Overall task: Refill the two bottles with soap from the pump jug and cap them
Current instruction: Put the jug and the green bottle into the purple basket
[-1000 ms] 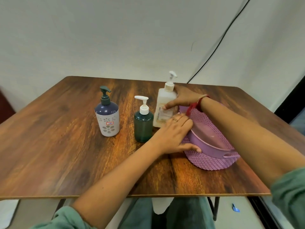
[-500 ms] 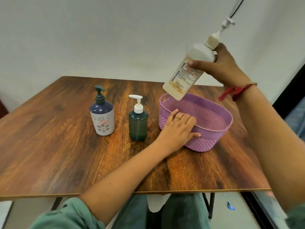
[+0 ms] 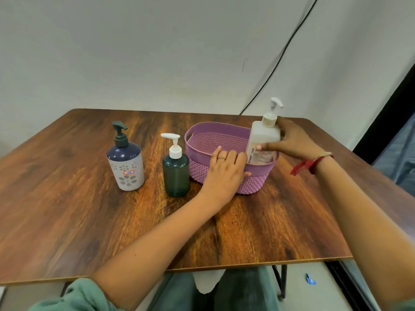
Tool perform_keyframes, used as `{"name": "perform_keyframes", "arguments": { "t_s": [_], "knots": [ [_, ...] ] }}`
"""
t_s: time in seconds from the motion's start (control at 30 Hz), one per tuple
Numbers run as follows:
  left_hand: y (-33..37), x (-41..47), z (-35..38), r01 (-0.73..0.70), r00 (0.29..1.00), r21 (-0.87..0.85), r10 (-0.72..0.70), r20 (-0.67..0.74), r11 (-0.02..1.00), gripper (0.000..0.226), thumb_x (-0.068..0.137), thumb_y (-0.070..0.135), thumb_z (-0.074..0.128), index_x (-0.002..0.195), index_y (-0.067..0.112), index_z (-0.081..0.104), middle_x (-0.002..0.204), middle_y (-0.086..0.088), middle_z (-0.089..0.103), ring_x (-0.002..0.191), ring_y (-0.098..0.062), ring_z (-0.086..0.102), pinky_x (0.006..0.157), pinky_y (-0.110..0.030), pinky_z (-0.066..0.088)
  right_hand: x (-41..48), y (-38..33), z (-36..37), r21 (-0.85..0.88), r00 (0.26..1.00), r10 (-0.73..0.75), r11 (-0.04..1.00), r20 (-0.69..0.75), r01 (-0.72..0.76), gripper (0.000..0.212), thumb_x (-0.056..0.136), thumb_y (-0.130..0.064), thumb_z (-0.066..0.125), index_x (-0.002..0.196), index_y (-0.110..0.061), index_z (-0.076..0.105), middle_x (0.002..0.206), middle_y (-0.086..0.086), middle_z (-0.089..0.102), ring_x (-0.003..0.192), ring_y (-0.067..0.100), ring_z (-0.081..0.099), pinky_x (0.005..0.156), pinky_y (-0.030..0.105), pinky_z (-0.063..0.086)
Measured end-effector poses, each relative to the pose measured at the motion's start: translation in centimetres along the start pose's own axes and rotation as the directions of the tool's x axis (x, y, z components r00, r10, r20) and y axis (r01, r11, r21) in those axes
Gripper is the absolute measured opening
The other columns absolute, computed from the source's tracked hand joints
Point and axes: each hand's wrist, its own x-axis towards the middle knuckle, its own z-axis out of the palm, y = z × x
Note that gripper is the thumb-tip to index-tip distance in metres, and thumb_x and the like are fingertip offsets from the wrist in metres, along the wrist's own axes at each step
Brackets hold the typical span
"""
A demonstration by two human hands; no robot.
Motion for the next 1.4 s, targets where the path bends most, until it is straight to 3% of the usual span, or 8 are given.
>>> {"name": "perform_keyframes", "arguments": {
  "t_s": [0.33, 0.5, 0.67, 0.83, 1.0, 1.13, 1.27, 1.4],
  "knots": [
    [-0.5, -0.7, -0.4, -0.034, 0.999, -0.072, 0.037, 0.039, 0.997, 0.027, 0.085, 0.033, 0.060, 0.105, 0.016, 0.052, 0.099, -0.004, 0.057, 0.100, -0.024, 0.056, 0.111, -0.047, 0.025, 0.9, 1.5, 1.3, -0.001, 0.973, 0.030, 1.000, 0.229, -0.031, 0.072, 0.074, -0.029, 0.079, 0.135, -0.020, 0.041, 0.129, 0.005, 0.054, 0.113, 0.021, 0.056, 0.094, 0.043, 0.051],
    [-0.8, -0.9, -0.4, -0.022, 0.998, -0.112, 0.029, 0.059, 0.993, 0.037, 0.087, 0.036, 0.056, 0.118, 0.018, 0.046, 0.117, -0.005, 0.055, 0.124, -0.026, 0.046, 0.114, -0.048, 0.011, 0.9, 1.3, 0.9, 0.037, 0.979, 0.062, 0.997, 0.194, -0.070, 0.085, 0.057, -0.059, 0.078, 0.128, -0.022, 0.047, 0.124, 0.001, 0.058, 0.110, 0.018, 0.059, 0.093, 0.041, 0.051],
    [-0.7, -0.7, -0.4, -0.018, 0.998, -0.094, 0.024, 0.061, 0.995, 0.030, 0.088, 0.036, 0.054, 0.112, 0.017, 0.054, 0.111, -0.003, 0.060, 0.123, -0.026, 0.049, 0.113, -0.049, 0.011, 0.5, 1.9, 1.7, 0.094, 0.990, 0.100, 0.989, 0.102, -0.109, 0.063, 0.073, -0.040, 0.076, 0.127, -0.022, 0.049, 0.123, -0.001, 0.060, 0.107, 0.016, 0.059, 0.091, 0.034, 0.051],
    [-1.2, -1.4, -0.5, -0.014, 0.999, -0.164, 0.022, 0.042, 0.986, 0.039, 0.091, 0.040, 0.050, 0.122, 0.016, 0.049, 0.123, -0.004, 0.055, 0.135, -0.025, 0.035, 0.117, -0.044, 0.005, -0.4, 1.2, 1.9, 0.136, 0.986, 0.103, 0.983, 0.130, -0.121, 0.082, 0.064, -0.045, 0.080, 0.133, -0.021, 0.042, 0.128, -0.001, 0.056, 0.113, 0.014, 0.058, 0.092, 0.033, 0.052],
    [-1.8, -3.2, -2.6, 0.006, 0.999, -0.305, -0.017, -0.036, 0.952, 0.043, 0.092, 0.041, 0.051, 0.127, 0.017, 0.045, 0.130, -0.004, 0.050, 0.141, -0.021, 0.024, 0.119, -0.037, 0.005, -3.7, -1.5, 2.3, 0.265, 0.953, 0.198, 0.955, -0.227, -0.135, 0.086, 0.073, -0.036, 0.076, 0.145, -0.023, 0.030, 0.145, -0.009, 0.035, 0.127, 0.006, 0.035, 0.097, 0.021, 0.031],
    [-3.5, -5.7, -4.9, 0.040, 0.982, -0.281, -0.089, -0.166, 0.959, 0.041, 0.087, 0.035, 0.058, 0.123, 0.019, 0.046, 0.125, -0.003, 0.056, 0.137, -0.019, 0.031, 0.119, -0.038, 0.007, -7.3, -3.8, 3.9, 0.005, 0.740, -0.066, 0.996, -0.669, 0.092, 0.052, 0.078, -0.035, 0.075, 0.121, -0.013, 0.056, 0.121, 0.001, 0.053, 0.111, 0.007, 0.044, 0.091, 0.006, 0.031],
    [-6.4, -8.7, -6.4, 0.197, 0.951, -0.254, -0.248, -0.187, 0.947, 0.048, 0.086, 0.038, 0.057, 0.127, 0.019, 0.041, 0.132, 0.000, 0.046, 0.139, -0.019, 0.026, 0.118, -0.046, 0.005, -7.8, -5.7, 7.1, -0.114, 0.749, -0.279, 0.957, -0.601, 0.266, 0.028, 0.085, -0.025, 0.067, 0.106, -0.006, 0.062, 0.104, 0.009, 0.061, 0.100, 0.019, 0.055, 0.086, 0.029, 0.043],
    [-9.4, -10.0, -7.0, 0.384, 0.869, -0.356, -0.464, -0.172, 0.852, 0.057, 0.085, 0.039, 0.054, 0.135, 0.021, 0.031, 0.143, 0.000, 0.030, 0.143, -0.018, 0.015, 0.115, -0.054, 0.012, -6.5, -7.8, 10.9, -0.008, 0.872, -0.252, 0.962, -0.420, 0.274, 0.033, 0.084, -0.031, 0.068, 0.111, -0.013, 0.061, 0.108, -0.001, 0.059, 0.105, 0.012, 0.054, 0.092, 0.020, 0.041]
  ]
}}
